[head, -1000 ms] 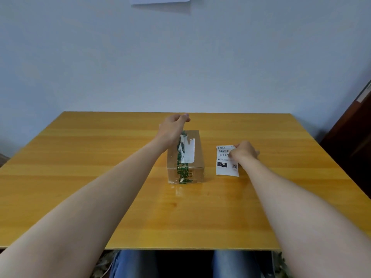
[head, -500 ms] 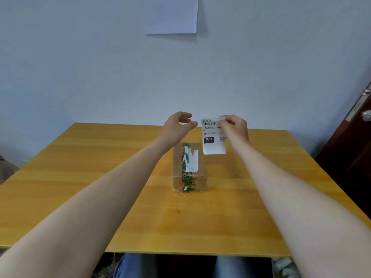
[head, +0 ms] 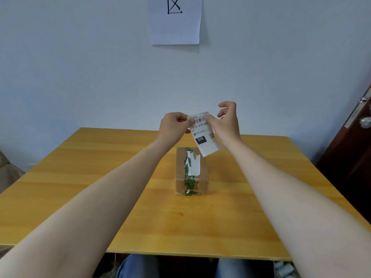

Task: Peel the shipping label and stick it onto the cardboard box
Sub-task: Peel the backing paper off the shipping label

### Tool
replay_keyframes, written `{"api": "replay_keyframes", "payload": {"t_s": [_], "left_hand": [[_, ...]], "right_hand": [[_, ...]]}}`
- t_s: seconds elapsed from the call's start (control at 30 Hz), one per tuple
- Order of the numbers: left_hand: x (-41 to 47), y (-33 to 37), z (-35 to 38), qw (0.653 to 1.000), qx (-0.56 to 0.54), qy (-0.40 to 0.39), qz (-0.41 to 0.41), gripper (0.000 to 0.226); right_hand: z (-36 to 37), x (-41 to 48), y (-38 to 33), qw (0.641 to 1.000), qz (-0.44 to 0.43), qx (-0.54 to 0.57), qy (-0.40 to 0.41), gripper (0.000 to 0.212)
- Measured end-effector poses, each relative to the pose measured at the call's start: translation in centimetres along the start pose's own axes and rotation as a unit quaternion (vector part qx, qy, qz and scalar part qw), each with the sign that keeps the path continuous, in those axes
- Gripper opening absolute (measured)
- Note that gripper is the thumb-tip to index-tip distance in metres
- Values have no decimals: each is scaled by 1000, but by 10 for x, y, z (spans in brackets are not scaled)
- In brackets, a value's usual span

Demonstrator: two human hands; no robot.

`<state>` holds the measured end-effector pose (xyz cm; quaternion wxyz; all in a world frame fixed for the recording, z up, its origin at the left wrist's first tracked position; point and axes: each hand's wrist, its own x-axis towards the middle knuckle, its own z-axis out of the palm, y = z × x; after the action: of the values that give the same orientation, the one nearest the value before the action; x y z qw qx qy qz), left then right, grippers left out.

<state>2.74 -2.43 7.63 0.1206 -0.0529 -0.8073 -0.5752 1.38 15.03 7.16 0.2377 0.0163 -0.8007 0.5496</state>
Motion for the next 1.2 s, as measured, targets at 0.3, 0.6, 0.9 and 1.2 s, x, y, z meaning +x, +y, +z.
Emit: {"api": "replay_keyframes", "payload": {"t_s": [0.3, 0.6, 0.9, 1.2], "left_hand": [[-7, 5, 3, 1000, -15, -5, 15, 16], [-9, 7, 5, 999, -12, -29, 32, 23], [-10, 7, 6, 999, -23, -32, 24, 18], [-10, 9, 7, 999, -35, -33, 17, 13]], "right_hand": [[4, -3, -15, 991, 17, 15, -131, 17], [-1, -5, -15, 988, 35, 50, -139, 24], [-5, -5, -15, 988, 27, 44, -145, 9], [-7, -2, -11, 986, 34, 58, -154, 11]]}}
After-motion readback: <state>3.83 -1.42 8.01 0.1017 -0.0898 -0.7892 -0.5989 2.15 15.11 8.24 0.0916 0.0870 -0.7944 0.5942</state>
